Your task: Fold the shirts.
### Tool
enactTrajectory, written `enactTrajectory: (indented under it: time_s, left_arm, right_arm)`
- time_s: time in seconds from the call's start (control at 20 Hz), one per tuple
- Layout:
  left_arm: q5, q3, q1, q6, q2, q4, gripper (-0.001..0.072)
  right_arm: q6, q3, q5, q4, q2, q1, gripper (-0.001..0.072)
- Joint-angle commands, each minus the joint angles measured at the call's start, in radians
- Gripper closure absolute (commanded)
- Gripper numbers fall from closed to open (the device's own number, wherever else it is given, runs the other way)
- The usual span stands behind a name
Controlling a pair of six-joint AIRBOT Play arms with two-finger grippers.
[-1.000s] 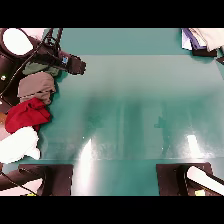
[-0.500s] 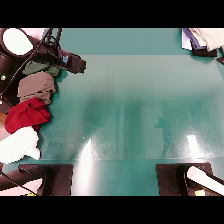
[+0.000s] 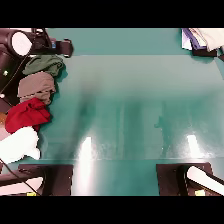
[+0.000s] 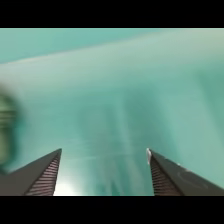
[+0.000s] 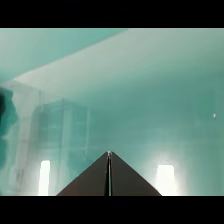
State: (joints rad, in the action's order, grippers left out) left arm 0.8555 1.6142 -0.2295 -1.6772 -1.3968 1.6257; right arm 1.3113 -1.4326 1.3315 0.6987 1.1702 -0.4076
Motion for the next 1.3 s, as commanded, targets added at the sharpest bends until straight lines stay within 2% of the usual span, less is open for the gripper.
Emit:
enactTrajectory:
  time_s: [0.0,0.35,0.55,0.75,0.8,0.85,0.9,1.0,1.1,1.25]
  left_arm:
    - [-0.101,0.004,0.143,-0.068,-0.116,0.094,0.0065]
    - [-0.246,0.009,0.318,-0.041,-0.352,0.095,0.0065]
    - [-0.324,0.032,0.332,0.018,-0.434,0.094,0.0066]
    - [-0.367,0.073,0.332,0.018,-0.490,0.091,0.0068]
    - [-0.372,0.076,0.332,0.016,-0.493,0.090,0.0109]
    - [-0.372,0.076,0.332,0.016,-0.493,0.089,0.0452]
    - [-0.367,0.080,0.331,0.018,-0.493,0.082,0.0672]
    - [-0.348,0.090,0.329,0.017,-0.486,0.034,0.0682]
    - [-0.231,0.178,0.314,0.054,-0.482,0.003,0.0683]
    - [-0.105,0.372,0.235,0.330,-0.420,-0.019,0.0683]
  right_arm:
    - [0.002,-0.001,0.062,-0.001,0.000,0.000,0.0695]
    - [0.002,-0.001,0.113,0.000,0.000,0.000,0.0695]
    - [0.002,-0.001,0.112,0.002,0.000,0.000,0.0695]
    - [0.002,-0.001,0.112,0.003,0.000,0.000,0.0695]
    - [0.002,-0.001,0.111,0.003,0.000,0.000,0.0695]
    - [0.001,-0.001,0.110,0.003,0.000,0.000,0.0695]
    - [0.002,-0.001,0.110,0.003,0.000,0.000,0.0695]
    - [0.001,-0.001,0.111,0.002,0.000,0.000,0.0695]
    - [0.002,-0.001,0.130,-0.003,0.000,0.001,0.0695]
    - [0.007,-0.003,0.107,-0.115,0.000,-0.001,0.0695]
